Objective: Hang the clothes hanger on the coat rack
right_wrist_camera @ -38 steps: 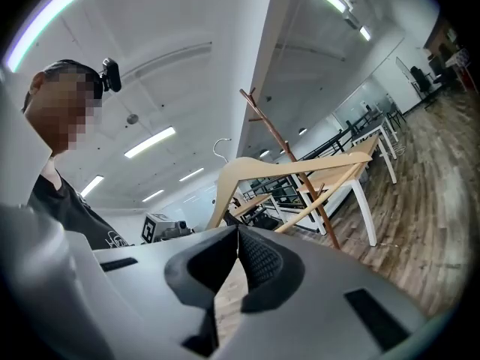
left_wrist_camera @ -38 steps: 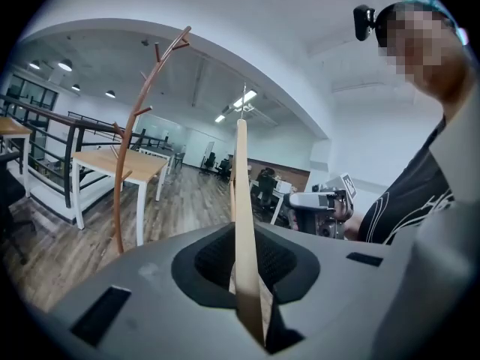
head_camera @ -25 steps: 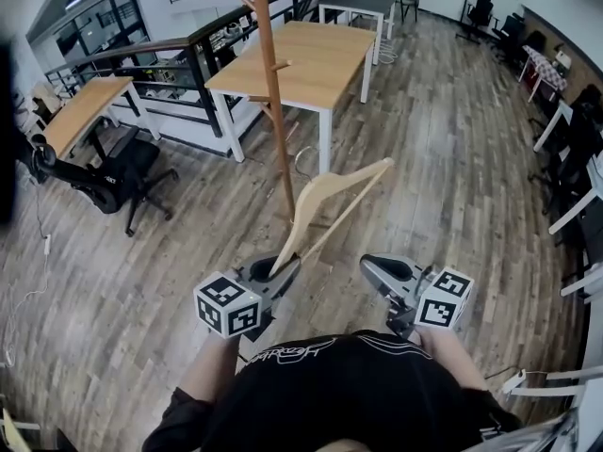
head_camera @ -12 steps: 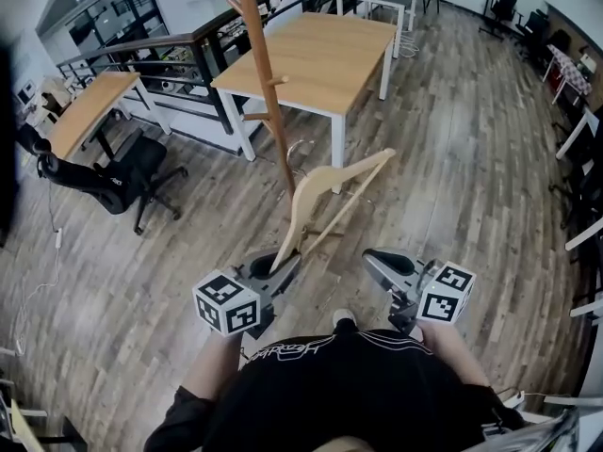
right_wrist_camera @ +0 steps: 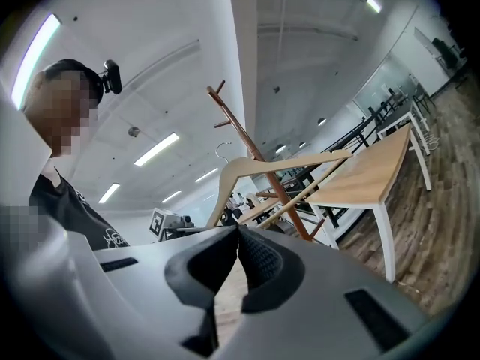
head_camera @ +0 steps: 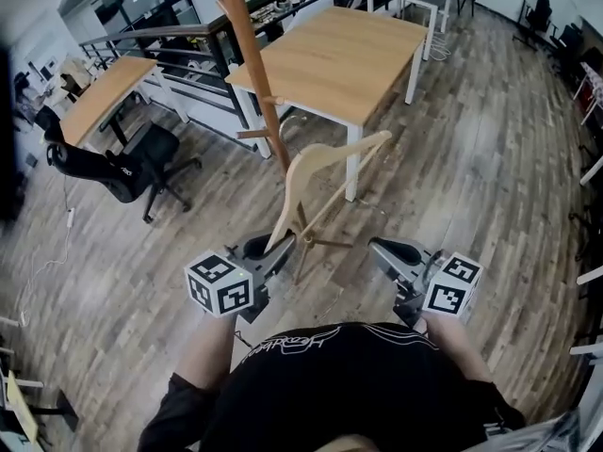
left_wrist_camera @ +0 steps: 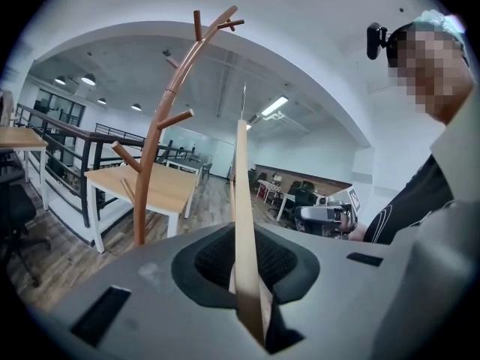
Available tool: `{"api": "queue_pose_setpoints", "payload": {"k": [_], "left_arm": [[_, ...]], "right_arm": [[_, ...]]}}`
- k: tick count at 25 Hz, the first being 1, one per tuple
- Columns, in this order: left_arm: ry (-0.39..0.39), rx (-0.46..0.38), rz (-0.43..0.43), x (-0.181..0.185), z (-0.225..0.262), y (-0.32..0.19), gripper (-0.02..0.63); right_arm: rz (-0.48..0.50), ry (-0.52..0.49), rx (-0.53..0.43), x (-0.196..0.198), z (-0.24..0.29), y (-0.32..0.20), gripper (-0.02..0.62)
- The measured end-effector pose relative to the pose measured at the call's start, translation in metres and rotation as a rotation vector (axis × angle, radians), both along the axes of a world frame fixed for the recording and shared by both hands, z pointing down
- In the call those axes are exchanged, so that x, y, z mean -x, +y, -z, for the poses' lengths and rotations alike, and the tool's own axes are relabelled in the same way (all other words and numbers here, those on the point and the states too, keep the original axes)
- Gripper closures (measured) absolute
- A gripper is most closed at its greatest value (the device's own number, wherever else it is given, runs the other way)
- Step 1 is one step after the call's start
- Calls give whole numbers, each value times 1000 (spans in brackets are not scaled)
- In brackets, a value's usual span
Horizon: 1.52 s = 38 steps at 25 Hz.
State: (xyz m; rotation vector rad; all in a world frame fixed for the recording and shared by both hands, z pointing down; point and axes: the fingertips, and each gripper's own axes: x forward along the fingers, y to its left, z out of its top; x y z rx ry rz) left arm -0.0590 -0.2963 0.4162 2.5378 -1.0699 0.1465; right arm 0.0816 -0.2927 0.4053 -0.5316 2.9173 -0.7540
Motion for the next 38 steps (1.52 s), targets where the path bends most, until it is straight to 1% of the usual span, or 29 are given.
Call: {"api": "queue_pose_setpoints", "payload": {"k": [5,10,17,23,28,33,38], "left_arm": [[-22,9,44,17,0,-22,583],[-70,23,52,39,-8,-49,583],[-107,23,8,63,-14,-90,583],[-132,44,-32,90,-28,-121,583],[-173,52,-79,103,-41,-134,583],[-168,77,-90,117,-58,-147,583],[-198,72,-123,127,-67,-153,583]], "right_arm": [[42,-1,-4,5,1,-23,555],[50,9,11,19,-3,-49,555],[39,36,38,39,-6,-83,555],[27,12,76,62,-4,-111,555],[22,26,96,73,-7,-124,555],[18,37,119,85,-18,-138,555],[20,51,137,98,-24,-146,555]]}}
